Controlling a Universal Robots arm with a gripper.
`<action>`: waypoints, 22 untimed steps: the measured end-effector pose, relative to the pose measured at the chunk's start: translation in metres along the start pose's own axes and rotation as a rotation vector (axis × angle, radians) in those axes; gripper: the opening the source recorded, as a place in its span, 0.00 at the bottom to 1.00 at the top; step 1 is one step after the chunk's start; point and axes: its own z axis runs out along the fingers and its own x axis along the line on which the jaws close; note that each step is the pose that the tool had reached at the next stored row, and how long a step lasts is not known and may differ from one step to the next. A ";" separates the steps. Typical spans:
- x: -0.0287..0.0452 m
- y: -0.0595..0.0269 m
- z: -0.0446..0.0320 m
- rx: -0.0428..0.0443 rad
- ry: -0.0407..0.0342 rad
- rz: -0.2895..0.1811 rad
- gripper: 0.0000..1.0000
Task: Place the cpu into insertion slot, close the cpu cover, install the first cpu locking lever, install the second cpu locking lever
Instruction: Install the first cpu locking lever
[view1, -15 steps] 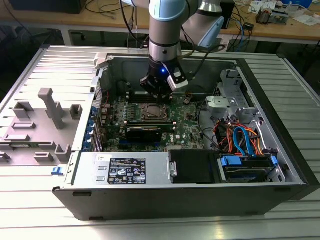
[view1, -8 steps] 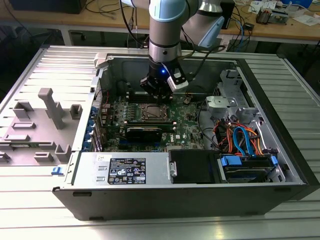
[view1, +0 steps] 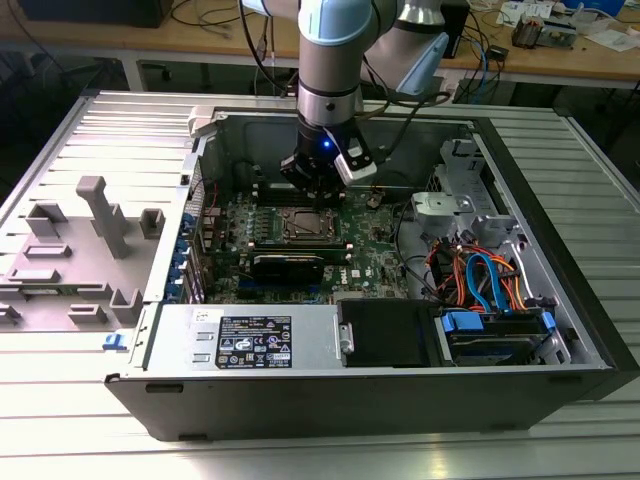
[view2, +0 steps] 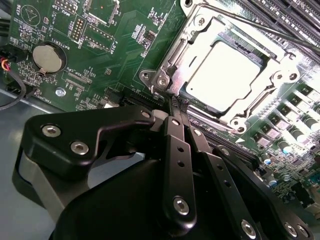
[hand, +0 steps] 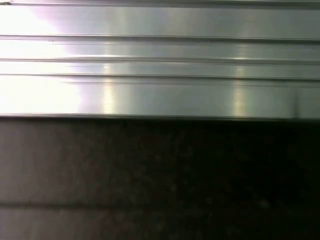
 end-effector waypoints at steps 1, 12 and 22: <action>0.0000 0.0000 0.0001 -0.0001 0.0000 0.000 0.11; -0.0010 0.0000 0.0004 -0.0002 -0.0001 0.000 0.11; -0.0012 0.0000 -0.0004 0.0001 0.0000 0.000 0.11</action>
